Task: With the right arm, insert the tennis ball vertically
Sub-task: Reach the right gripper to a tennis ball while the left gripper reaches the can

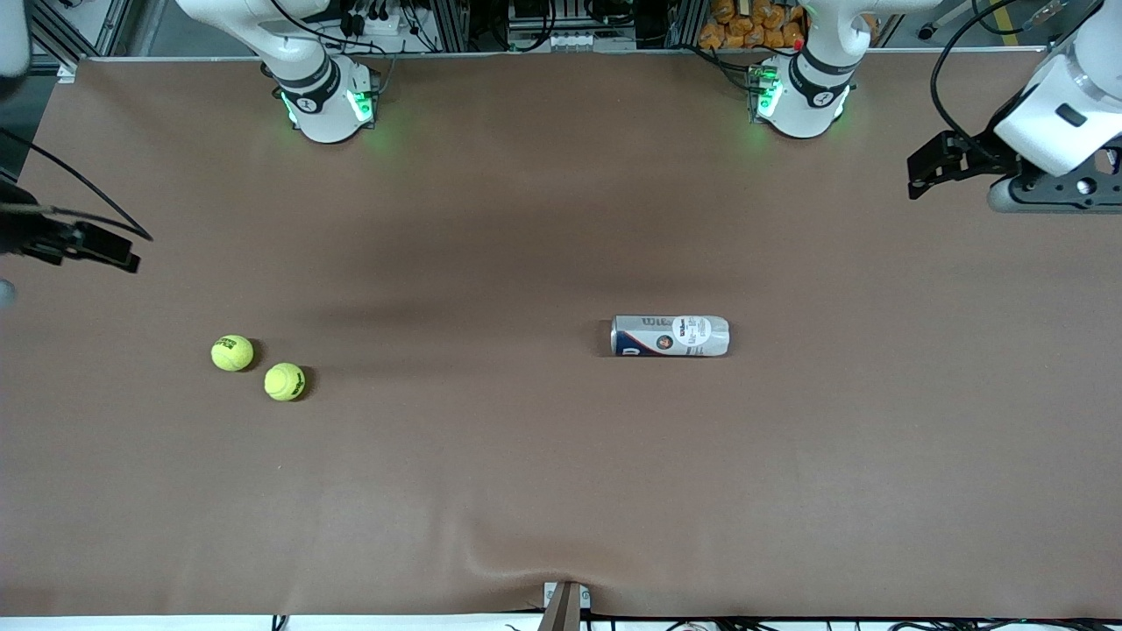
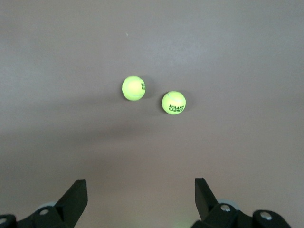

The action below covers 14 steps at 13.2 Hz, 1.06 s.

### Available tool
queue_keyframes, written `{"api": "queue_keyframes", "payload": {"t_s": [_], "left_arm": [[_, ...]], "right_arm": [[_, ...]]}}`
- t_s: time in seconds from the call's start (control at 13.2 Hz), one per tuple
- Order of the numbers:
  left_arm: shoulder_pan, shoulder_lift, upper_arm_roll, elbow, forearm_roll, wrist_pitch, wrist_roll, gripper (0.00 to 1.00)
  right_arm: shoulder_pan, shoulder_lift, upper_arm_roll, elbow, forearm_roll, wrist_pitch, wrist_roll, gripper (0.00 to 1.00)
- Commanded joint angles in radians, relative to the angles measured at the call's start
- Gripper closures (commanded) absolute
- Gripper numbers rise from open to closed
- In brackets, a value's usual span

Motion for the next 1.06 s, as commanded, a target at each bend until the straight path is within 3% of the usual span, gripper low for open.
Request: {"api": "queue_keyframes", "payload": {"t_s": [0.0,0.23,0.68,0.99], "left_arm": [[0.0,0.021,-0.012,0.022,-0.013,-0.003,-0.017,0.0],[-0.004,0.062,-0.019,0.025,-0.012,0.022,-0.015,0.0],[-0.04,0.178,-0.075,0.026,0.002,0.071,-0.005,0.0],[-0.106,0.237,-0.075,0.026,0.053,0.117,-0.004,0.0]], "right_arm": [[0.018,0.08,0.0,0.013,0.015,-0.012,0.01,0.0],[0.014,0.149,0.0,-0.012,0.015,0.02,0.005,0.0],[0.03,0.154,0.0,-0.344,0.015,0.45,0.007,0.0],[0.037,0.191,0.002,-0.444,0.023,0.666,0.01,0.0]]}}
